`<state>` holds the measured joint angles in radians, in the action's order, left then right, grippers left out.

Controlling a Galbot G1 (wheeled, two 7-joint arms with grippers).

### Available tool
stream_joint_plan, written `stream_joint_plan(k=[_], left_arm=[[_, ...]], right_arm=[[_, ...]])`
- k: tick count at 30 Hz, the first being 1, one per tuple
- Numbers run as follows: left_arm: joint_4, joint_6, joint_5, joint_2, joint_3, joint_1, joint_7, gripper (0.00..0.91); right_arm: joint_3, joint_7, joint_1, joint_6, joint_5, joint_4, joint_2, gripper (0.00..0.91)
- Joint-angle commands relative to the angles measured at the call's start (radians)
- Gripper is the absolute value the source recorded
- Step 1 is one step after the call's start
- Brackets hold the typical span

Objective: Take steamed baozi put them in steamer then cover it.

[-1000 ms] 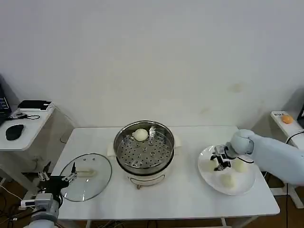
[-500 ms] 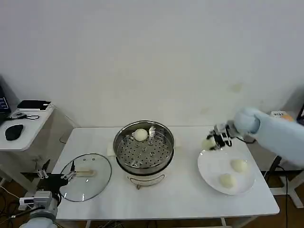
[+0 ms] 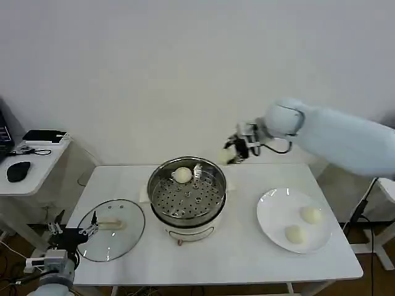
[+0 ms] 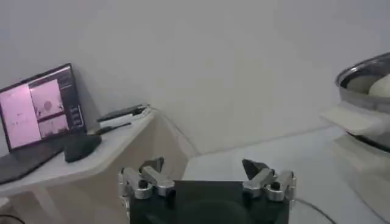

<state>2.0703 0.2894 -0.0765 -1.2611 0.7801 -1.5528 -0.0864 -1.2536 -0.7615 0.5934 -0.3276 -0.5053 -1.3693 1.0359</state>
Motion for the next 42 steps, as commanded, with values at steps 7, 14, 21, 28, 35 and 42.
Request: stream_joint_plan(k=[7, 14, 21, 28, 35, 42], left_arm=[[0.005, -0.001, 0.011, -0.019, 0.004, 0.002, -0.001, 0.907], [0.011, -0.004, 0.017, -0.021, 0.015, -0.008, 0.001, 0.907], [0.016, -0.006, 0.015, -0.016, 0.028, -0.015, 0.003, 0.907], [0.014, -0.006, 0.017, -0.022, 0.017, -0.014, 0.002, 0.907], [0.011, -0.005, 0.019, -0.024, 0.012, -0.009, 0.002, 0.907], [0.01, -0.003, 0.023, -0.026, 0.002, 0.0, 0.003, 0.907]], right_arm=[[-0.046, 0.088, -0.119, -0.128, -0.182, 0.156, 0.36, 0.574], [-0.041, 0.092, -0.176, -0.135, -0.15, 0.209, 0.38, 0.584], [-0.043, 0.08, -0.182, -0.138, -0.115, 0.231, 0.383, 0.574], [-0.052, 0.074, -0.178, -0.139, -0.102, 0.222, 0.365, 0.907], [-0.028, 0.081, -0.124, -0.121, -0.095, 0.142, 0.288, 0.907], [0.043, 0.036, -0.045, -0.061, -0.013, -0.055, 0.034, 0.907]])
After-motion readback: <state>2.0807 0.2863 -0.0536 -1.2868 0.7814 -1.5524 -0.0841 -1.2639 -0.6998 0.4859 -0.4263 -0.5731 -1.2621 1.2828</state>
